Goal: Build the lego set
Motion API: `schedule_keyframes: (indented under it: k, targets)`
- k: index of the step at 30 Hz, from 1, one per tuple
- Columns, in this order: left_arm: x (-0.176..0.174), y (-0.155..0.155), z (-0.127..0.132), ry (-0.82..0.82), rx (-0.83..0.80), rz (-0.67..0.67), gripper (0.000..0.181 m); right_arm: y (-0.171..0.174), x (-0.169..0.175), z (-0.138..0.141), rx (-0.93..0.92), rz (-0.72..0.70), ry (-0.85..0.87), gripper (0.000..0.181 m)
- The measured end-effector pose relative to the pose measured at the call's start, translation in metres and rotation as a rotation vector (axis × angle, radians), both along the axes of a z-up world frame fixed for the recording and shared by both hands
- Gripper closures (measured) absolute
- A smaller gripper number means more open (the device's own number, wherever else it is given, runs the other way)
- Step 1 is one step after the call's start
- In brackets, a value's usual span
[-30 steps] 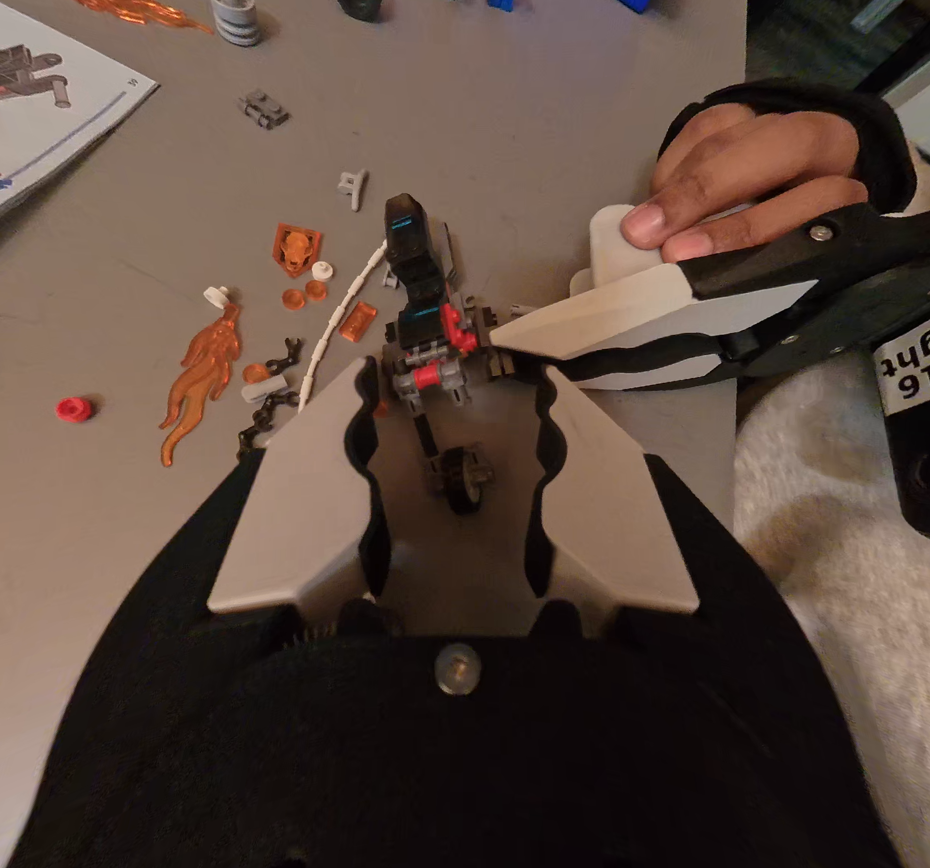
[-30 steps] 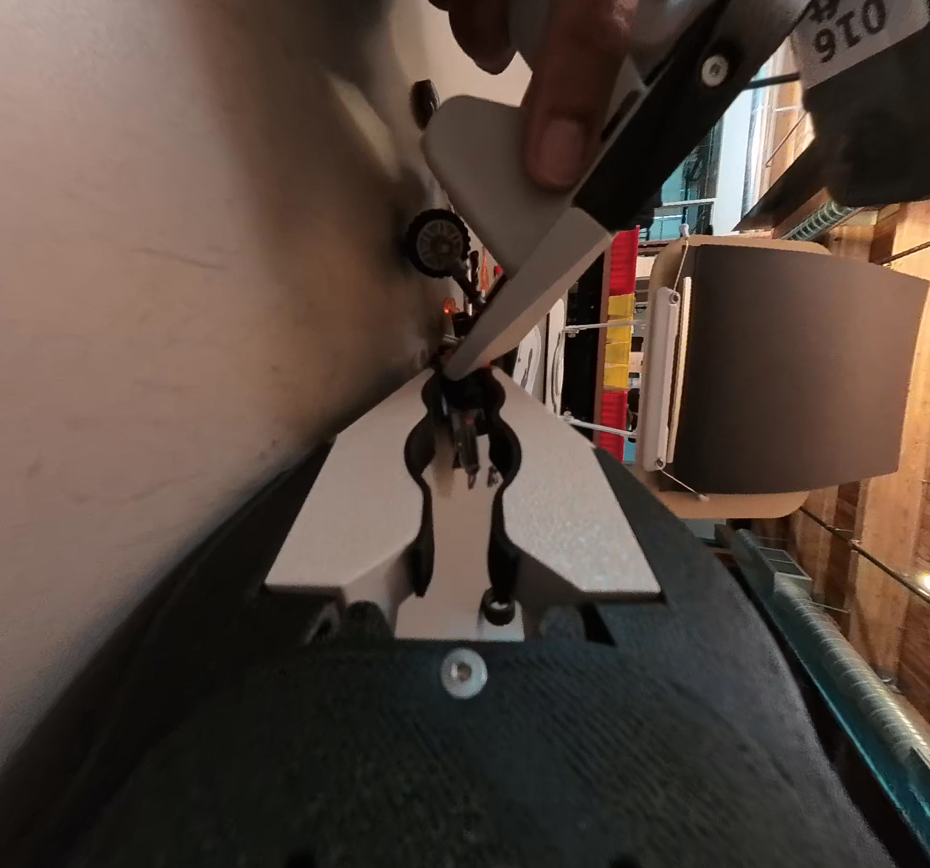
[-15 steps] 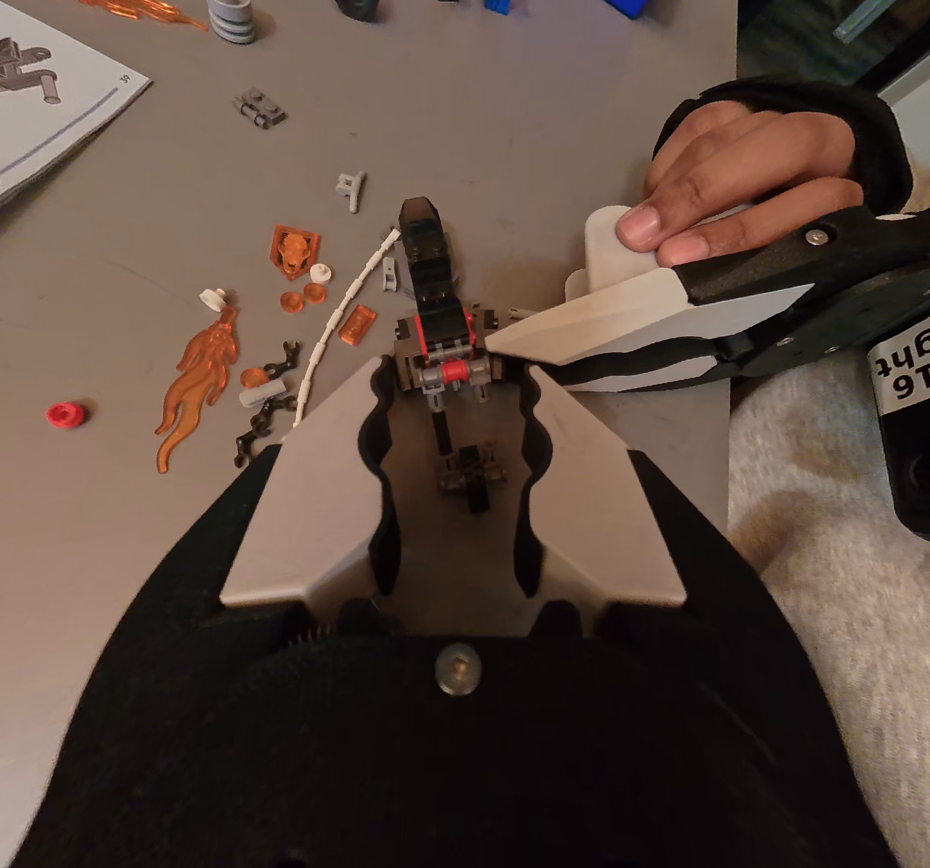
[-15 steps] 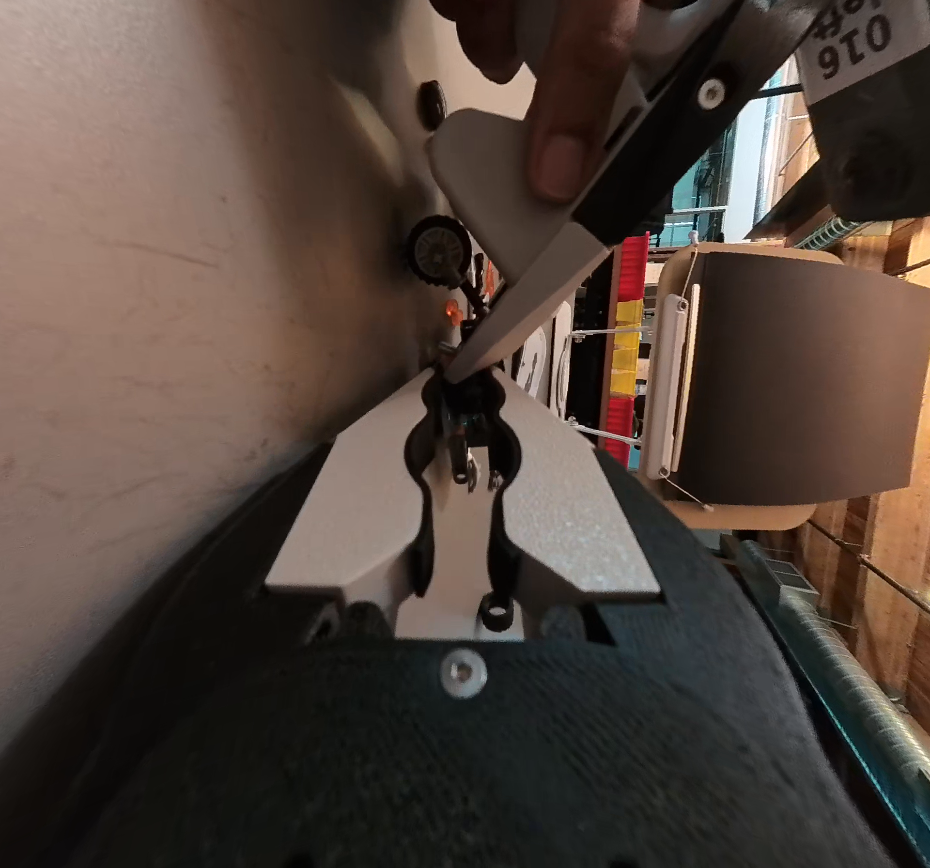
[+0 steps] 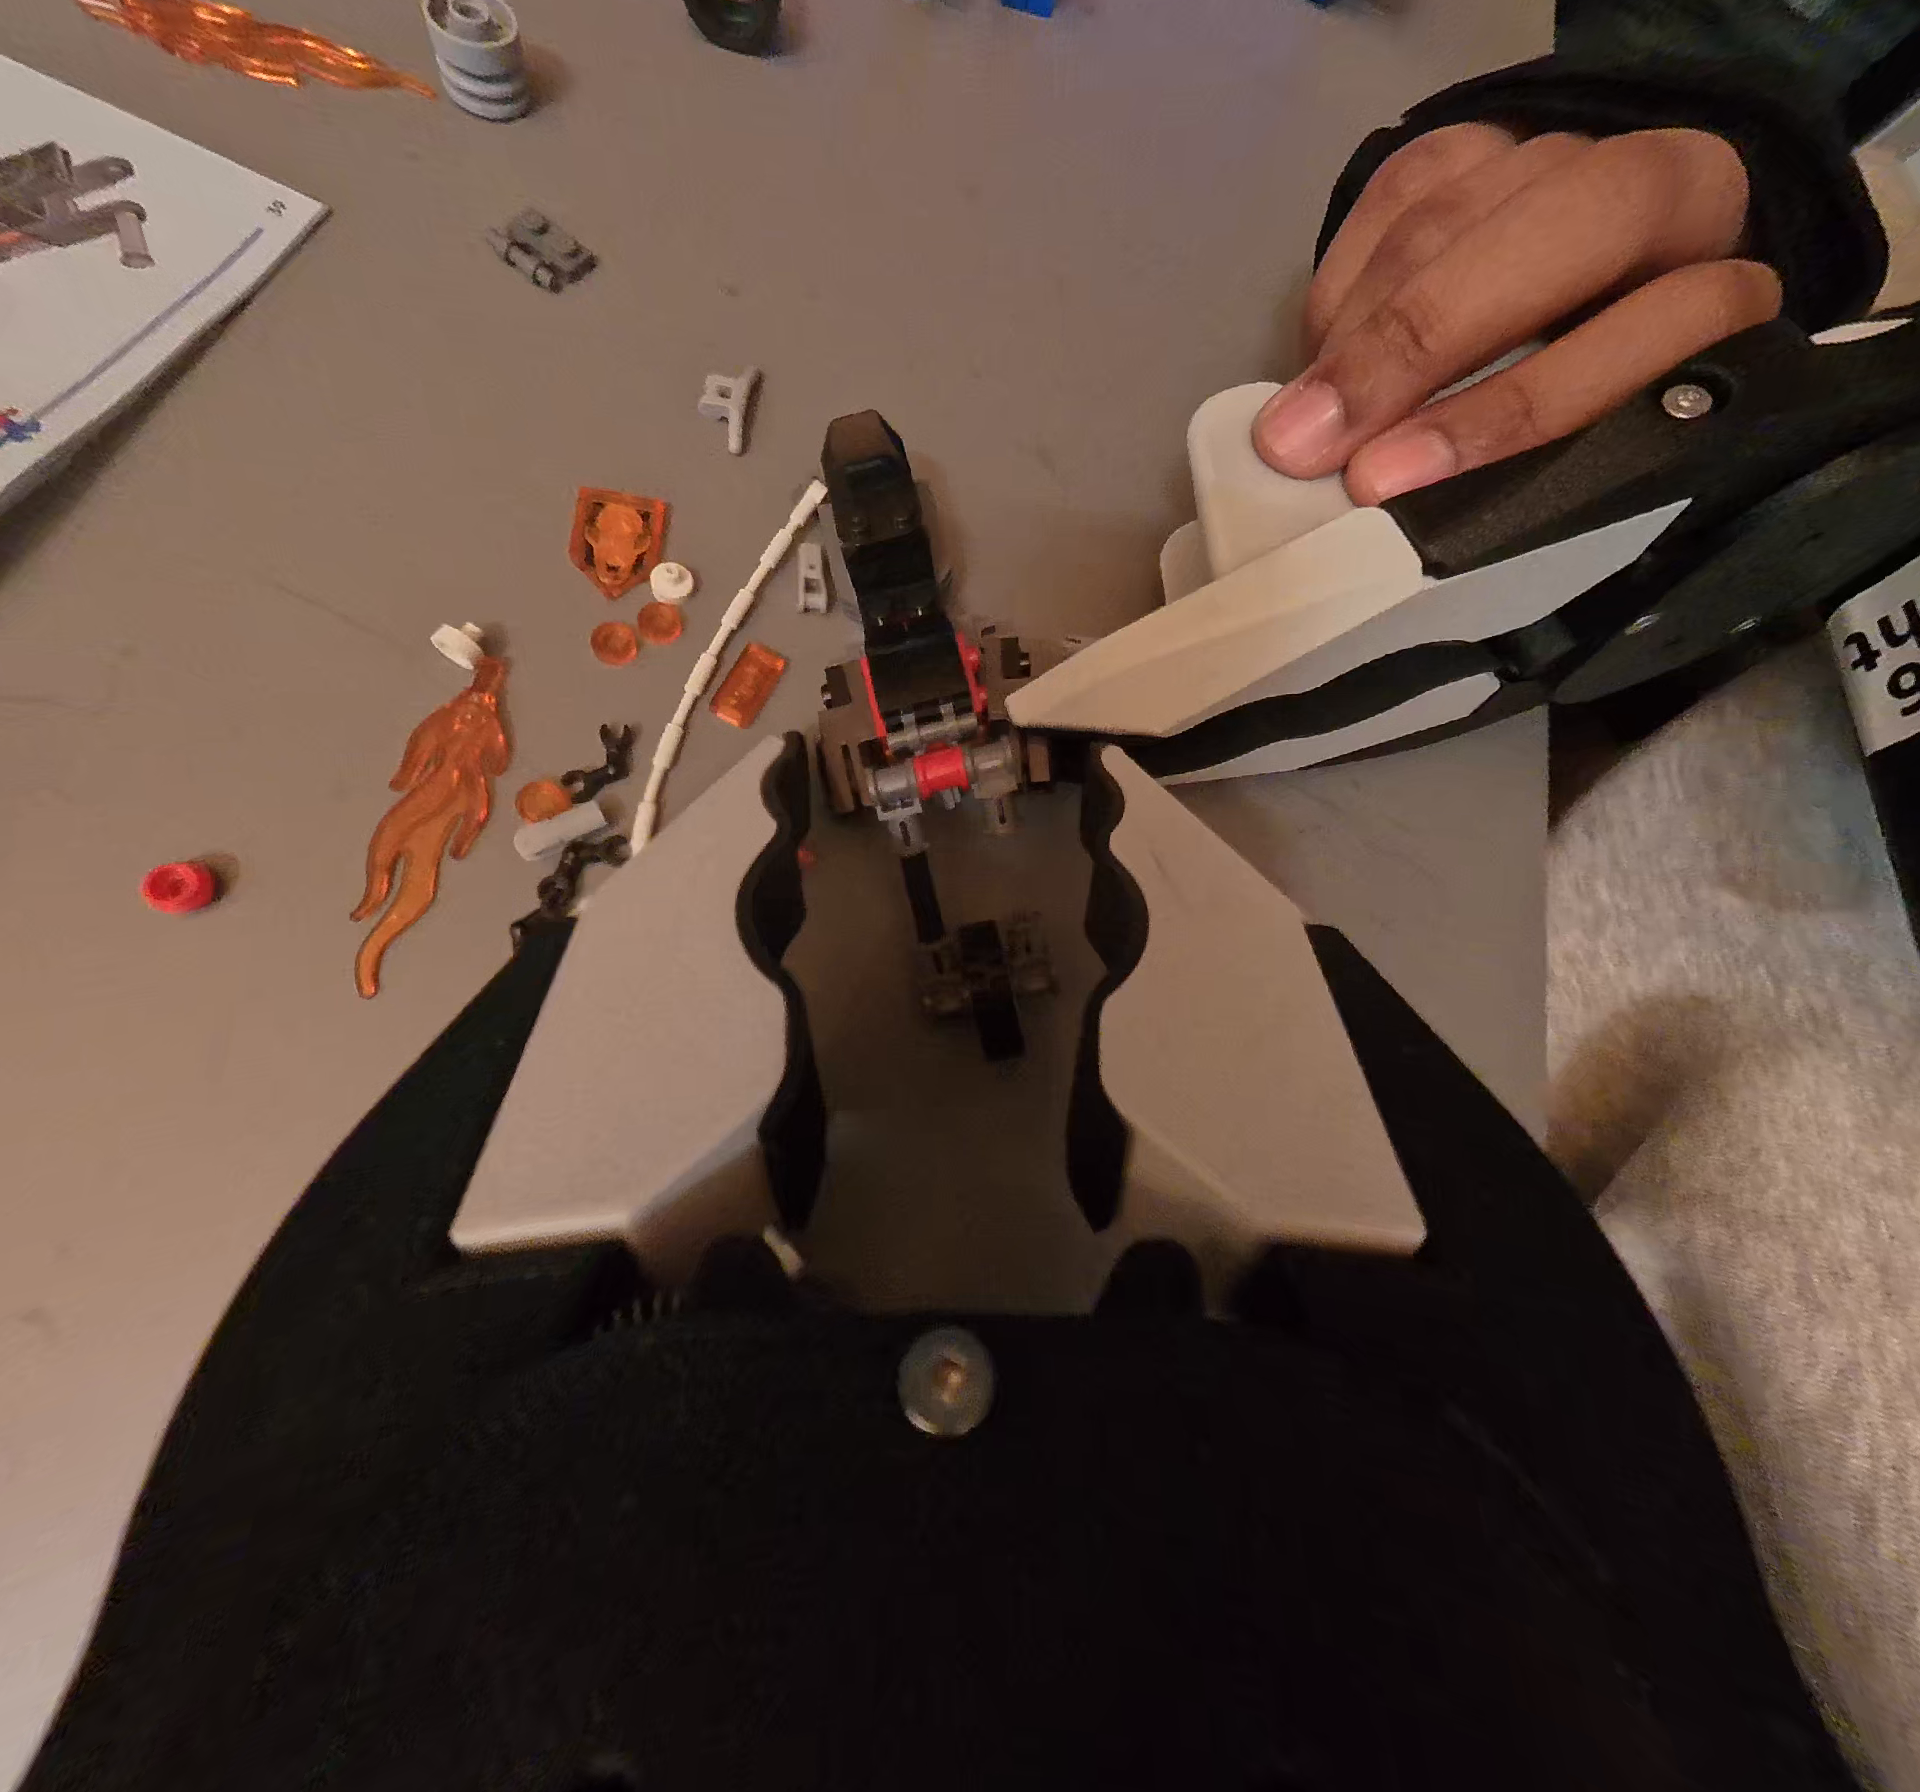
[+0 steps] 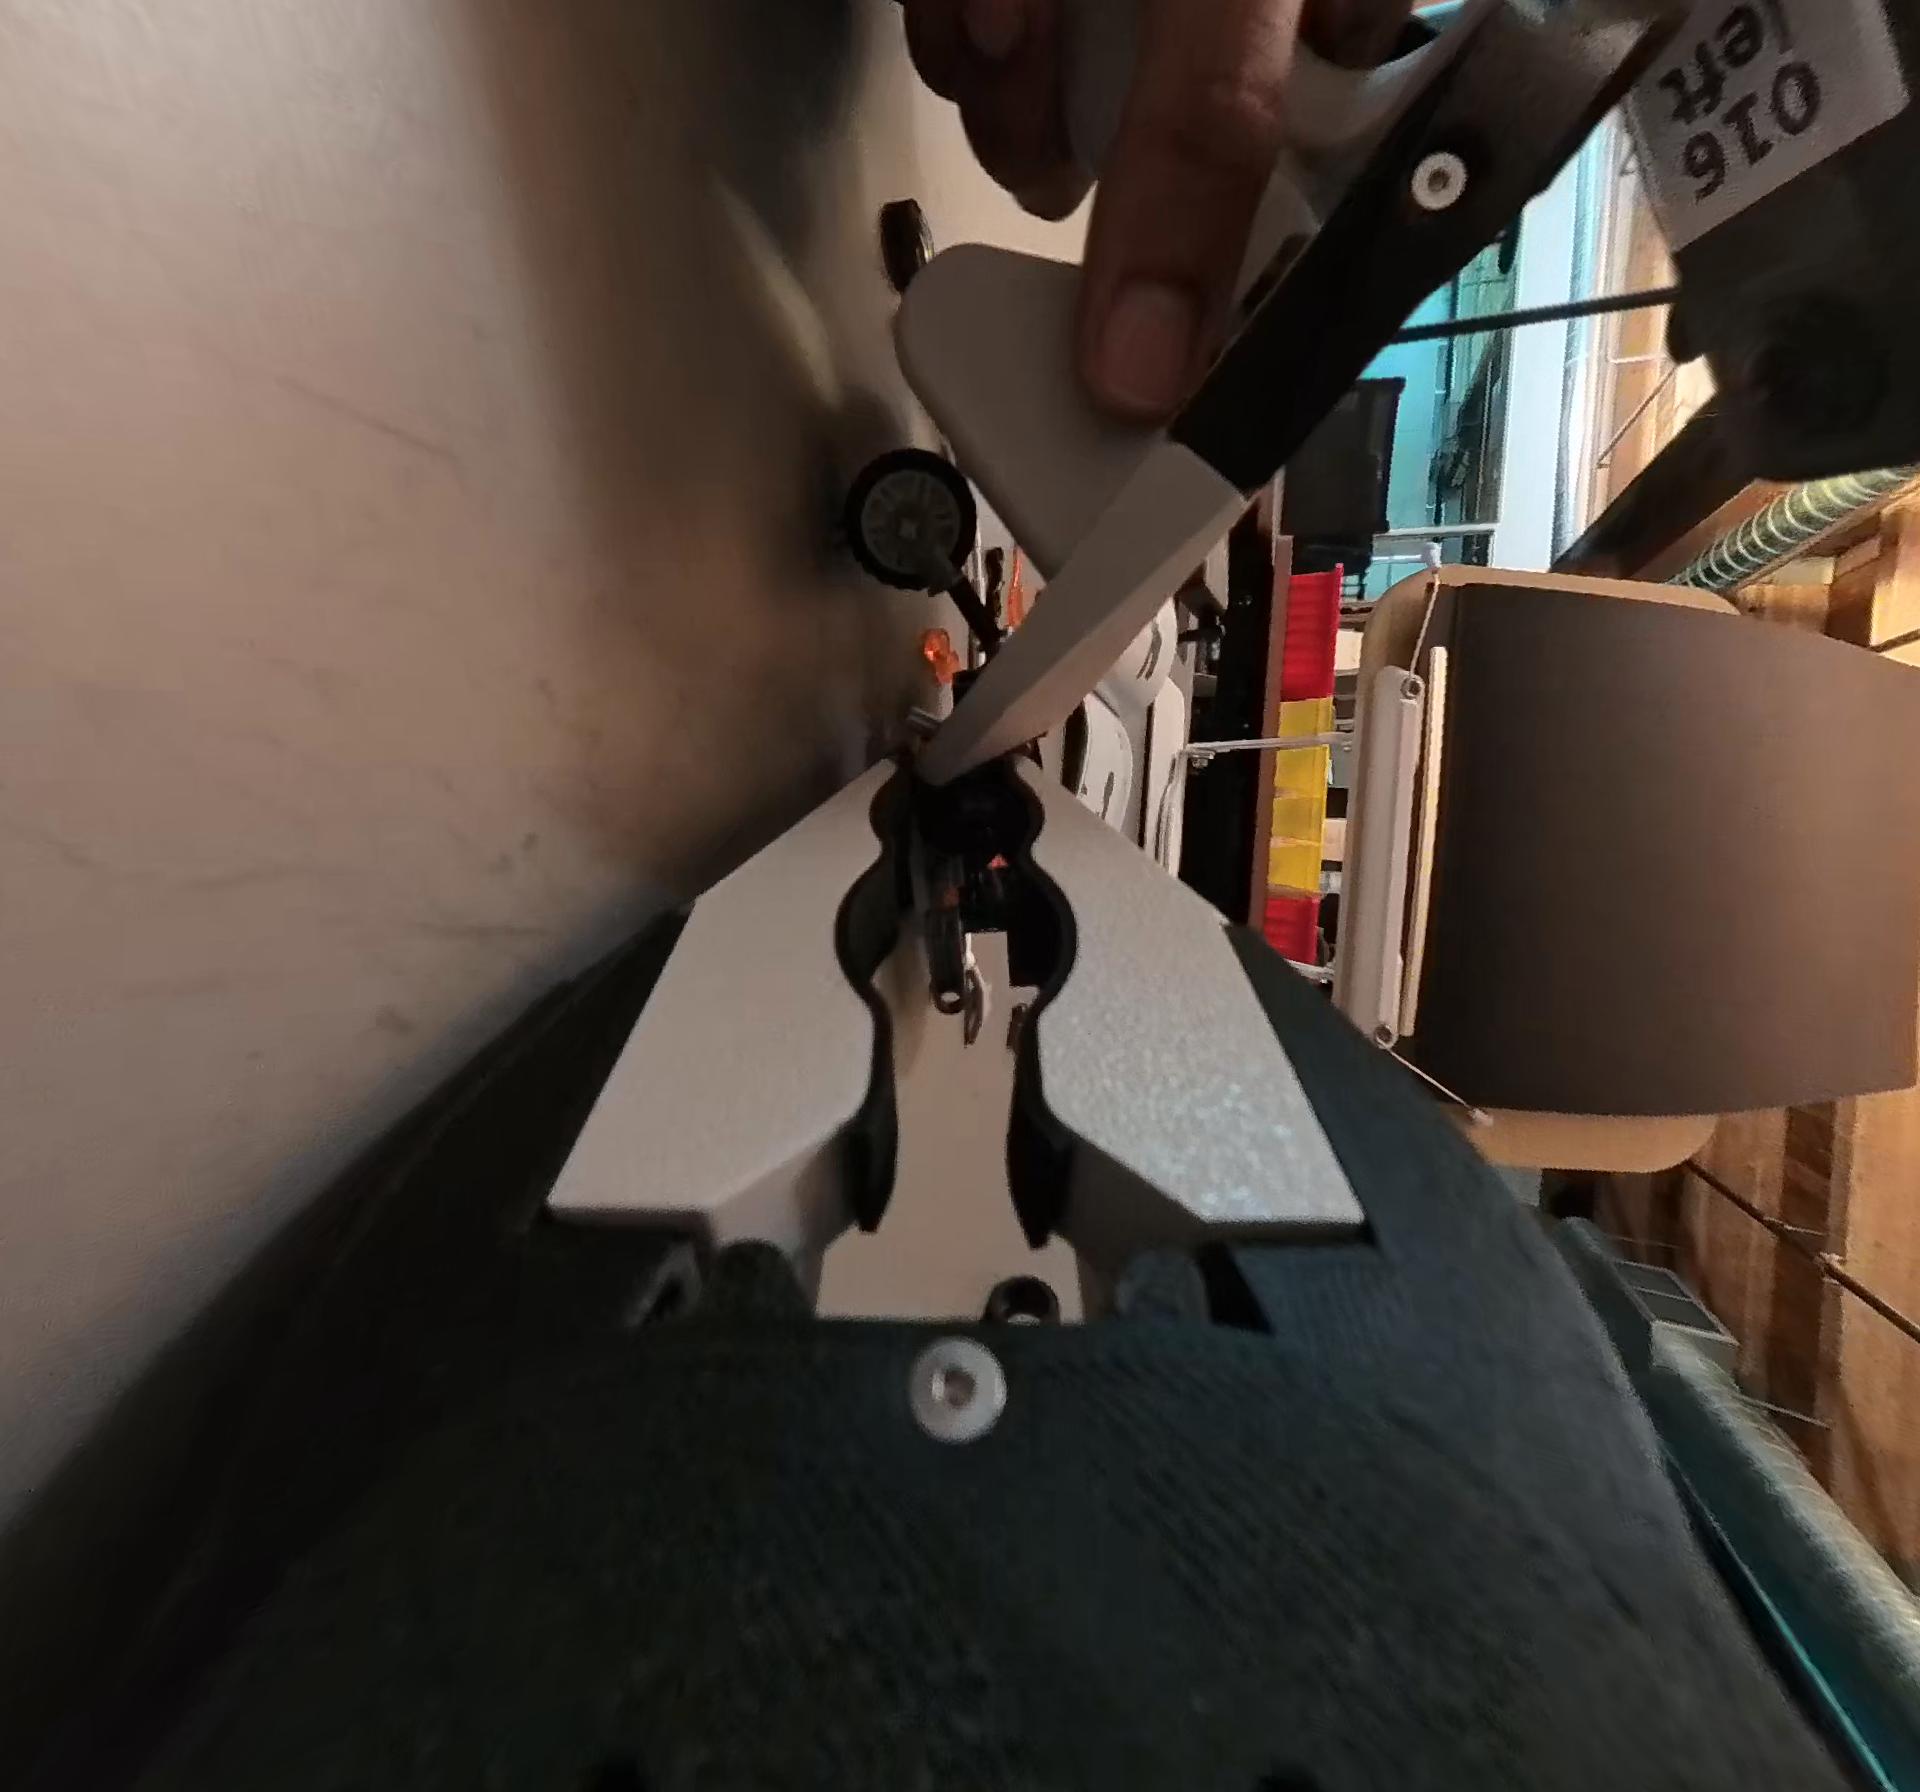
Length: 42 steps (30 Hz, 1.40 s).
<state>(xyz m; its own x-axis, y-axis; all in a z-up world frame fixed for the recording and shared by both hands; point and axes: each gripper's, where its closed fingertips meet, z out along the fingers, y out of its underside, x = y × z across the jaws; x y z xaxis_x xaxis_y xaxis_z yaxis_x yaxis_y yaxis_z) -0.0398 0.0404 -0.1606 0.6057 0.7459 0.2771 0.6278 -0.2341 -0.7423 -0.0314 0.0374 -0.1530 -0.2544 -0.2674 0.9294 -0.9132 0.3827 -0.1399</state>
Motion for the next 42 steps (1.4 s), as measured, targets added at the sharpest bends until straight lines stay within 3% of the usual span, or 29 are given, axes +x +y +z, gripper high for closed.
schedule_keyframes:
  k: [5, 24, 34, 42]
  targets:
    - [-0.006, -0.004, 0.001, 0.033, -0.034, 0.018, 0.120, 0.000, -0.002, 0.000, -0.009, 0.003, -0.015, 0.168]
    - [-0.004, 0.011, -0.007, -0.021, -0.043, -0.122, 0.134, 0.009, -0.001, -0.009, 0.019, 0.101, 0.014, 0.168]
    - [0.004, 0.007, -0.004, -0.041, -0.011, -0.173, 0.127, 0.012, 0.002, -0.003, -0.001, 0.111, -0.007, 0.168]
    - [0.018, 0.001, 0.039, 0.059, 0.142, -0.137, 0.130, 0.018, 0.007, 0.002, -0.034, 0.062, -0.040, 0.168]
